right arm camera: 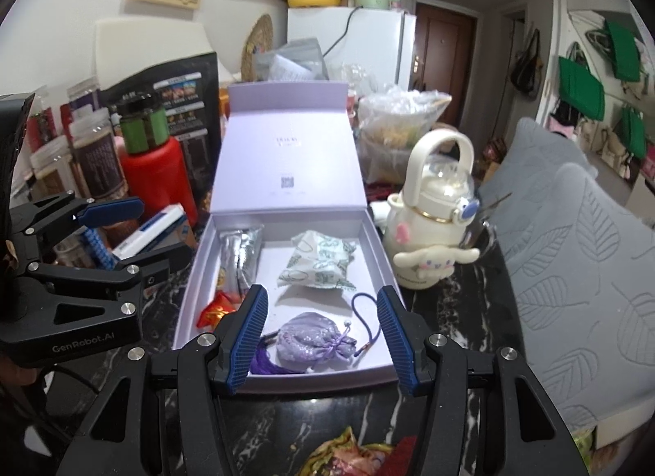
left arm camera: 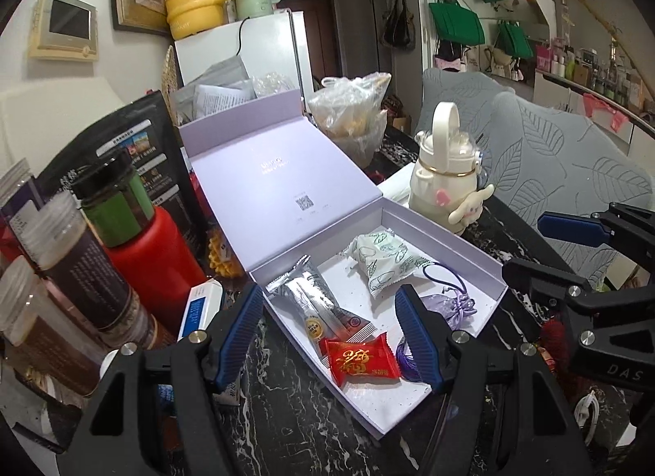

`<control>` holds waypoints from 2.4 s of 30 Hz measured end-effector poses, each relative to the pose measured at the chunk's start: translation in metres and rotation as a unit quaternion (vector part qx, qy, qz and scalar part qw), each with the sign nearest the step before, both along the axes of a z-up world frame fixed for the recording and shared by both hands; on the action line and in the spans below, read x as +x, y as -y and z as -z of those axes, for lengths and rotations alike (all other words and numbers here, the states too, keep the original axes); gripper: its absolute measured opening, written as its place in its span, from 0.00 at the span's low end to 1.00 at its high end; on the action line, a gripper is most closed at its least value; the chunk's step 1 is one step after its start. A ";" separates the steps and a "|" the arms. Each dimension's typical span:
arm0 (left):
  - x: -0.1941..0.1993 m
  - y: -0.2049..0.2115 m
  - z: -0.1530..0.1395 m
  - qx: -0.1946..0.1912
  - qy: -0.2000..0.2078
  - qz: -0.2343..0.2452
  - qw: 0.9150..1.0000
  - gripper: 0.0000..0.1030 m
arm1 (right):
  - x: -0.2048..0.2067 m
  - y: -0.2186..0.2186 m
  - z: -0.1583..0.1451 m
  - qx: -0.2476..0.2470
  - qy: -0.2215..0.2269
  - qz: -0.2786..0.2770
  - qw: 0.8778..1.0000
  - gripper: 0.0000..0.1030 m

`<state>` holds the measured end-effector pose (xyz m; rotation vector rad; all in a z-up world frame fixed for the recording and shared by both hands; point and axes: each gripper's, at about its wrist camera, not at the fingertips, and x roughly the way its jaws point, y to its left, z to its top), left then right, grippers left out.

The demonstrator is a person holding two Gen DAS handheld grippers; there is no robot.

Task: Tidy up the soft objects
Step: 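Move both tools back from the box toward the remaining items on the table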

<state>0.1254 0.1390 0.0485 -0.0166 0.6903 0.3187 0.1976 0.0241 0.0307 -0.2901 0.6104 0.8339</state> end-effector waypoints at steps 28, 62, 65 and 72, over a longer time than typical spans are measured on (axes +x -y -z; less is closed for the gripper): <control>-0.083 0.044 -0.052 0.021 0.091 0.024 0.995 0.84 | -0.074 0.078 -0.039 0.061 0.054 0.043 0.996 0.88; -0.114 0.118 -0.014 -0.051 0.057 0.152 0.985 0.84 | -0.143 0.168 0.002 0.041 0.020 0.148 0.988 0.89; -0.113 0.122 -0.005 -0.055 0.047 0.161 0.984 0.84 | -0.146 0.174 0.015 0.038 0.008 0.161 0.986 0.89; -0.109 0.130 0.024 -0.074 0.013 0.179 0.981 0.84 | -0.151 0.184 0.046 0.037 -0.027 0.178 0.983 0.89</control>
